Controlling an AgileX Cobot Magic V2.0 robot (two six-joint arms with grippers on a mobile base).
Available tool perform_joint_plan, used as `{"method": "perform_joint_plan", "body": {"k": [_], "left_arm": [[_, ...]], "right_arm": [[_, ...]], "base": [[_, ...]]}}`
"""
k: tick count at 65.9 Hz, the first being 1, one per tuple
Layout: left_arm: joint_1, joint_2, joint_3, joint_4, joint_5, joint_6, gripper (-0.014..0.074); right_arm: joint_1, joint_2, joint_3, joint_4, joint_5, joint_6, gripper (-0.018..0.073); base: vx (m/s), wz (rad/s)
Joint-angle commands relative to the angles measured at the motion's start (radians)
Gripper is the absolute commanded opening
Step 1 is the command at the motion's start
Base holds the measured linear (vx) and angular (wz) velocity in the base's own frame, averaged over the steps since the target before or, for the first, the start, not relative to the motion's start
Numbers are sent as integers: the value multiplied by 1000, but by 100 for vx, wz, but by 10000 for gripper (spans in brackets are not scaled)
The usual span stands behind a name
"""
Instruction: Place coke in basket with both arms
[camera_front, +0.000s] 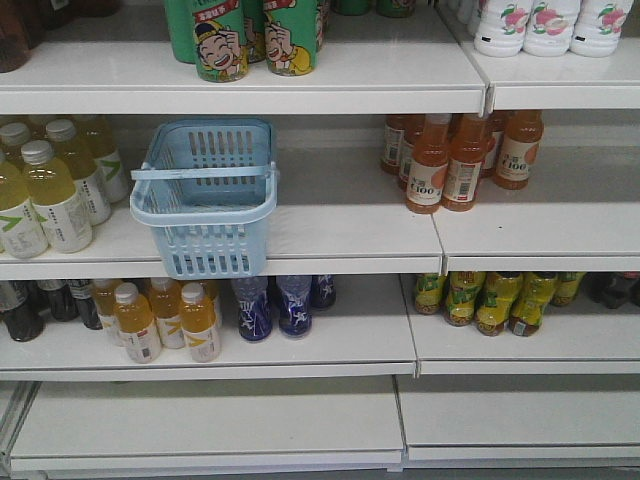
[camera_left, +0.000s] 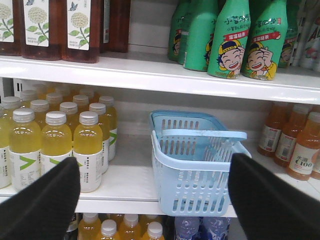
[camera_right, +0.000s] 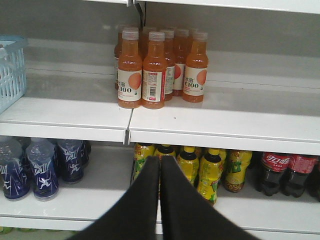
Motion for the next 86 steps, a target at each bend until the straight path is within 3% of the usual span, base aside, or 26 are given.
{"method": "perform_joint_plan", "body": {"k": [1,22,29,42,47,53,59,67,73,86], "left_arm": [[-3,14,-35,-14,-97,-43,590],[-3,107,-36,-304,-239,-584,590],[-3,182,-36,-324,-255,-739,590],[-13,327,-36,-321,-349,-957,590],[-40,381,-36,-297,-429,-1044,590],[-83,458,-36,-208,-550,-1169,590],[-104,564,-38,-70,-696,-1334,590],[-104,736,-80,114,-849,-1483,590],[-104,850,-132,184,-950,-1530,590],[-104,1065,-257,216,-1052,-1567,590]], "right_arm": [[-4,-12,7,-1,-73,-10,-2],[-4,-12,7,-1,-73,-10,-2],[-4,-12,7,-1,-72,-10,-2],[-4,-12,7,-1,-72,-10,-2],[-4,-12,7,-1,-72,-10,-2],[-4,-12,7,-1,-72,-10,-2],[-4,-12,7,-1,-72,-10,-2],[-4,-12,7,-1,-72,-10,-2],[-4,-12,7,-1,-72,-10,-2],[-4,-12,7,-1,-68,-10,-2]], "base": [[0,0],[0,0],[0,0],[0,0],[0,0],[0,0],[0,0],[0,0],[0,0],[0,0]]}}
